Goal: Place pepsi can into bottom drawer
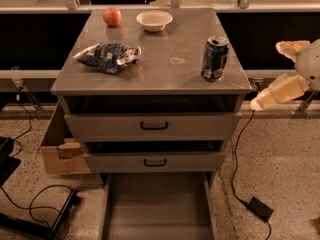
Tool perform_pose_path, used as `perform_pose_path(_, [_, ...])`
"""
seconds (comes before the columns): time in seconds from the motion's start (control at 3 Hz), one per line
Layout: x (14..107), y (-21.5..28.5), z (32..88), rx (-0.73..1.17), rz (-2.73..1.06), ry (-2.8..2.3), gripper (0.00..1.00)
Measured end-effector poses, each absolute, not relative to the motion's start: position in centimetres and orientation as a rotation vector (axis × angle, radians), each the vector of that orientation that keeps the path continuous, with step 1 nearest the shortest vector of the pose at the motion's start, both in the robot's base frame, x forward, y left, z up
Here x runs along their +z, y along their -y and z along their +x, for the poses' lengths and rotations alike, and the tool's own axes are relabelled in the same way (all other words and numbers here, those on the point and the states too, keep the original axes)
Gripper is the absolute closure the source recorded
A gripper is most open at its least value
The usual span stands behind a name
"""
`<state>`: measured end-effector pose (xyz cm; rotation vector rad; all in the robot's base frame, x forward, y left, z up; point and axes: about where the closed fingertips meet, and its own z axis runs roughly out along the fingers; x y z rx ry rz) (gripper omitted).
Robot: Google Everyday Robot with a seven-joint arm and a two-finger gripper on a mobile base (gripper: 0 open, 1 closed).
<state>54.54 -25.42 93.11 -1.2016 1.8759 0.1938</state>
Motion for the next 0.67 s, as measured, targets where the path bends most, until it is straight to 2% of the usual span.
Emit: perform_pose_path(0.67, [92.62,25.22,55.71,0.201,-1.151,-1.843,0.00])
